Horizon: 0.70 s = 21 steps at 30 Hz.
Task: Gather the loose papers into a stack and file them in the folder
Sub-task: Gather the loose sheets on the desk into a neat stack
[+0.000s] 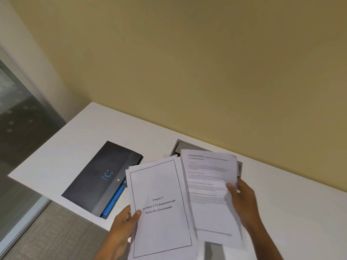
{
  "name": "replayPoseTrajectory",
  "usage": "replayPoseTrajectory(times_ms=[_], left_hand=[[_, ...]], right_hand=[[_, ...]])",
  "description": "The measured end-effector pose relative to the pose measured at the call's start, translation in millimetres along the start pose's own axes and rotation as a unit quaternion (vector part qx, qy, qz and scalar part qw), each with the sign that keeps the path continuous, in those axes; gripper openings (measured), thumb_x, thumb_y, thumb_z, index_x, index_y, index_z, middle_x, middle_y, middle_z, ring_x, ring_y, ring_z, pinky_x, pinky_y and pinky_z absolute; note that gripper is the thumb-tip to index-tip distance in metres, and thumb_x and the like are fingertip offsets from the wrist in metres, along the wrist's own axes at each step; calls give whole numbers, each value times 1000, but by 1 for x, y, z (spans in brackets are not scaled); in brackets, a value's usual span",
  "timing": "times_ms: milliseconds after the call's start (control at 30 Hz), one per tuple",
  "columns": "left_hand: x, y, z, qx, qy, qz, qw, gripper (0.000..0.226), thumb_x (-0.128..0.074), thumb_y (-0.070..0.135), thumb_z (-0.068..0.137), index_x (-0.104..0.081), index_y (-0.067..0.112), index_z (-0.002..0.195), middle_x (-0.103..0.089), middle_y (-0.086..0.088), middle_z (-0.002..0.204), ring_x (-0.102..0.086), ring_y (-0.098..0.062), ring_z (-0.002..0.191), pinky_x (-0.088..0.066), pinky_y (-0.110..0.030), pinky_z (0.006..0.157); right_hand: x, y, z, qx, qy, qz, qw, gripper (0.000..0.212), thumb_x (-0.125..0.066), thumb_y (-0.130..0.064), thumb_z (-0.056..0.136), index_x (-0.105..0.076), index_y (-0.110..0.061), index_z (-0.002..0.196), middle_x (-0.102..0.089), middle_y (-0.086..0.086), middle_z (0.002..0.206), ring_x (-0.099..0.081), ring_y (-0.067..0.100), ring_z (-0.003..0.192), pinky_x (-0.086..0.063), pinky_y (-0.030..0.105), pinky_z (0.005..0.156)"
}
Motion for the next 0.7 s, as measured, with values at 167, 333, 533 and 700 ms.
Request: replayPoseTrajectory(times_ms=[167,333,533,700], left_hand=[[-5,-2,-5,10,-11,16,1000,19,-59,23,100,-66,23,118,-78,-1,112,-72,-19,104,-54,-31,71],[-1,-13,-2,31,-23,17,999,15,-58,24,100,-65,24,114,-76,1,112,-68,-18,111,-55,-36,91],[17,-32,6,26,-1,36,999,22,-68,21,94,-66,23,116,-78,-2,111,-72,-23,105,-57,-44,94],[39,-49,7,1,79,55,995,37,-70,9,91,-63,12,128,-75,2,101,-70,-23,98,-57,-41,88]], right_hand=[[-65,-2,-29,-42,-167,86,981,27,-63,-7,103,-76,-28,117,-81,-11,118,-75,9,112,-55,34,101],[-109,3,-52,-66,-276,112,952,31,-59,-15,107,-74,-34,125,-77,-8,128,-72,12,123,-54,40,108],[-142,6,-65,-105,-397,114,905,31,-66,-41,102,-72,-29,129,-77,1,129,-75,20,117,-60,51,101],[-152,0,-39,-153,-352,5,923,43,-58,-64,96,-79,-28,108,-80,11,105,-75,15,75,-61,35,65]])
Point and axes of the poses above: each hand's wrist, its own z-axis towards the middle knuckle, its own x-axis out of the back of the hand, y = z × x, the point moved 3 cm from there along z, towards the middle knuckle
